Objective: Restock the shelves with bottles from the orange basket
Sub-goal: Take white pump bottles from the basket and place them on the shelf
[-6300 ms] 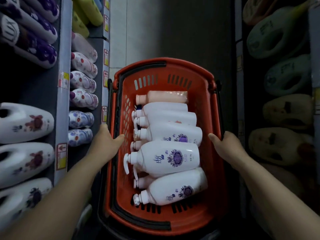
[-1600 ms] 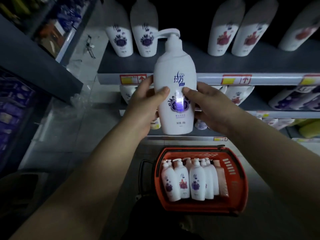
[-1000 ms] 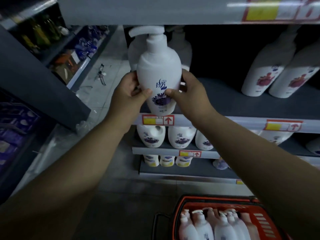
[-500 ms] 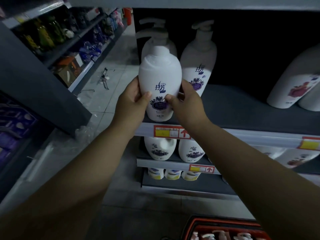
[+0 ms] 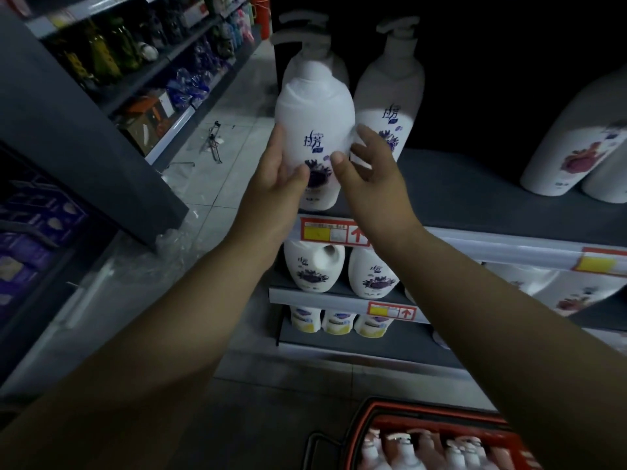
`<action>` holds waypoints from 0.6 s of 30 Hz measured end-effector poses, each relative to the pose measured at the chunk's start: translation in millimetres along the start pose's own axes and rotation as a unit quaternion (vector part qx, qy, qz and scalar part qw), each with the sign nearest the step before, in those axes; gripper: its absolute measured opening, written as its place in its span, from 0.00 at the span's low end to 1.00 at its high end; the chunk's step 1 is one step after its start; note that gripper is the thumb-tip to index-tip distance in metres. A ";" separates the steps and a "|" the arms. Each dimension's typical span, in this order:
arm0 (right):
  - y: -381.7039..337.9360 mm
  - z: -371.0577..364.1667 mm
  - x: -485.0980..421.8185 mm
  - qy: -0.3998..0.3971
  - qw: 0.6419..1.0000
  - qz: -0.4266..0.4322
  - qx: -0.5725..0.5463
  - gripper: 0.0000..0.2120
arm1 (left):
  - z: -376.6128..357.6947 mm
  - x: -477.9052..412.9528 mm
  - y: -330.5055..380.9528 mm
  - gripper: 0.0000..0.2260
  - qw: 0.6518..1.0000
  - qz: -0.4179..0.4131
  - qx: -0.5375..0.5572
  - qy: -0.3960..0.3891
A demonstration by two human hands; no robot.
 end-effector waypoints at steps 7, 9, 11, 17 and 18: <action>3.2 10.0 74.7 -0.031 0.999 -0.008 -0.028 0.22 | -56.4 60.9 -1.8 0.31 0.990 0.030 0.136 0.016; 18.6 13.0 98.8 -0.045 0.998 -0.029 -0.034 0.22 | -75.1 81.4 -12.5 0.29 0.985 0.053 0.159 0.037; 37.5 16.6 120.6 -0.051 0.997 -0.047 -0.040 0.21 | -92.9 97.5 -27.5 0.27 0.983 0.070 0.167 0.040; 121.4 22.4 179.8 -0.037 0.989 -0.126 -0.068 0.21 | -136.7 145.2 -101.6 0.22 0.970 0.142 0.193 0.038; 138.1 22.8 190.9 -0.031 0.987 -0.140 -0.067 0.21 | -145.1 152.6 -116.2 0.22 0.968 0.152 0.198 0.035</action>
Point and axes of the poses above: each hand's wrist, its own x-axis away from the middle knuckle, its own z-axis out of the back of the hand, y = z × x, the point moved 7 cm from there along -x, towards the middle knuckle, and after that the axes turned 12 degrees about -y, right-handed, at the moved point
